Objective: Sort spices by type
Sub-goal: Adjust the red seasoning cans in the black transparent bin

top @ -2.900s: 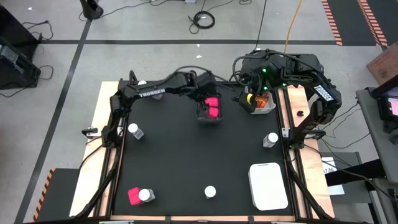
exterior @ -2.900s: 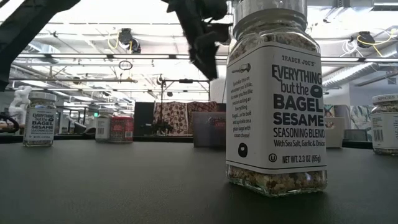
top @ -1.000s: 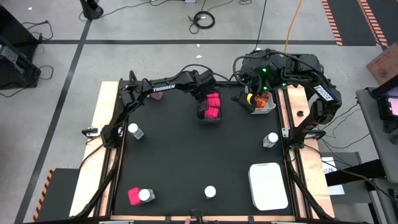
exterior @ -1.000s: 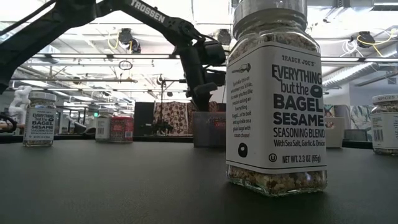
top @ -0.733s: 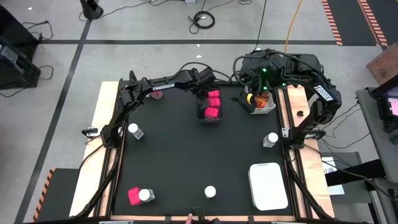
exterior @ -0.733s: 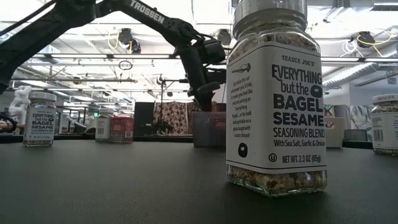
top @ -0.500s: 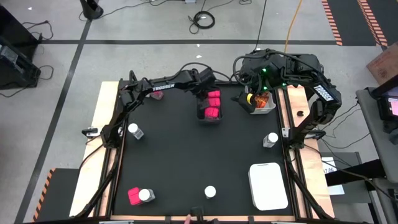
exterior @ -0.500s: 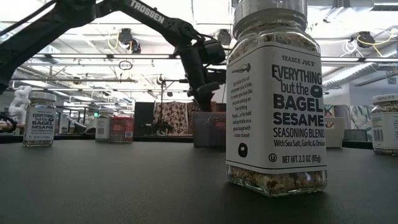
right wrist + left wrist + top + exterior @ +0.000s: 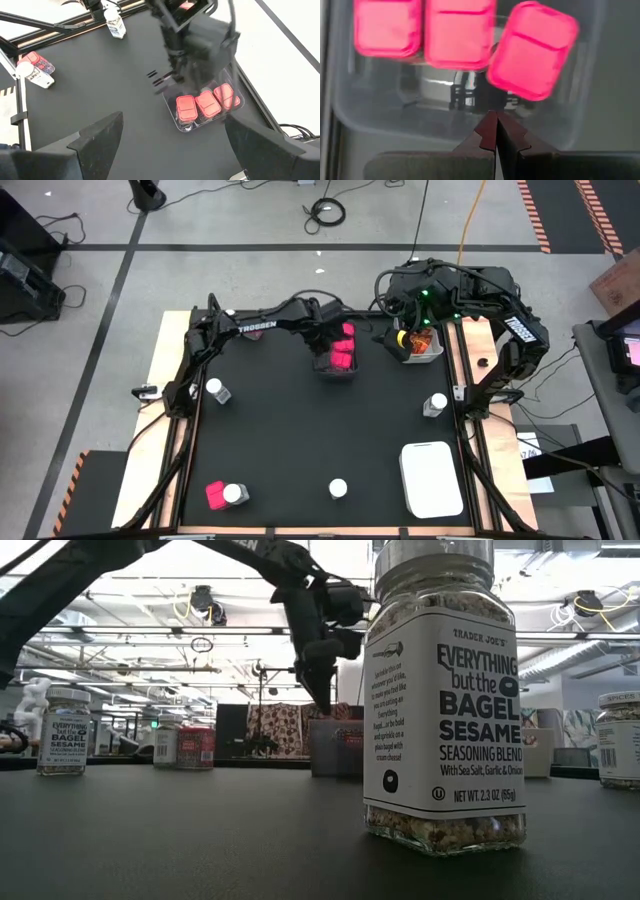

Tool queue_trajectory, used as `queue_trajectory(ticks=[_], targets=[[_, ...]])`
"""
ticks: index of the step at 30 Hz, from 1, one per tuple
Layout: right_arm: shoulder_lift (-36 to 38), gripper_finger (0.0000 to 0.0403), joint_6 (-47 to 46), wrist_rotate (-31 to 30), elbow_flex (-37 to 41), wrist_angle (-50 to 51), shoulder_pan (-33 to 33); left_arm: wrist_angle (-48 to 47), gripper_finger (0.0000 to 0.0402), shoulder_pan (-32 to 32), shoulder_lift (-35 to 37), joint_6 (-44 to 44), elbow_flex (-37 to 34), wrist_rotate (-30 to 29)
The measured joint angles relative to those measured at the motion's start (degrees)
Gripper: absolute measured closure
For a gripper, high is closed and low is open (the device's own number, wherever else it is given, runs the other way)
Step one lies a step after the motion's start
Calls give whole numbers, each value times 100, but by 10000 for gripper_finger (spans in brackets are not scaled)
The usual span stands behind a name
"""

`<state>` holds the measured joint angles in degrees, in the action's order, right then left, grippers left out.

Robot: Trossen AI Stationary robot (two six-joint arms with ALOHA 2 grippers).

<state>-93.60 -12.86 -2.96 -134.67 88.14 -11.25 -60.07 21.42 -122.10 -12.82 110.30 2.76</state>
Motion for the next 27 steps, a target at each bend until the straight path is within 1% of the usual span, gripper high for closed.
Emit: queue_trajectory(ticks=[6,11,13,17,20,23,27], targets=[[0,57,-77,0,0,0,-1,147,398,-359,-42,-107,0,-111],[0,57,-146,0,0,0,2,103,398,-428,-44,-112,0,-452],[0,57,-166,0,0,0,3,73,398,-426,-44,-126,-33,-503],[0,57,-190,0,0,0,7,177,398,-426,-55,-225,-240,-482],[0,57,-190,1,0,-1,11,509,398,-429,-48,-329,-546,-435],[0,57,-192,2,0,0,11,558,398,-429,-61,-407,-774,-454],[0,57,-190,1,0,0,11,662,398,-430,-59,-402,-866,-461]])
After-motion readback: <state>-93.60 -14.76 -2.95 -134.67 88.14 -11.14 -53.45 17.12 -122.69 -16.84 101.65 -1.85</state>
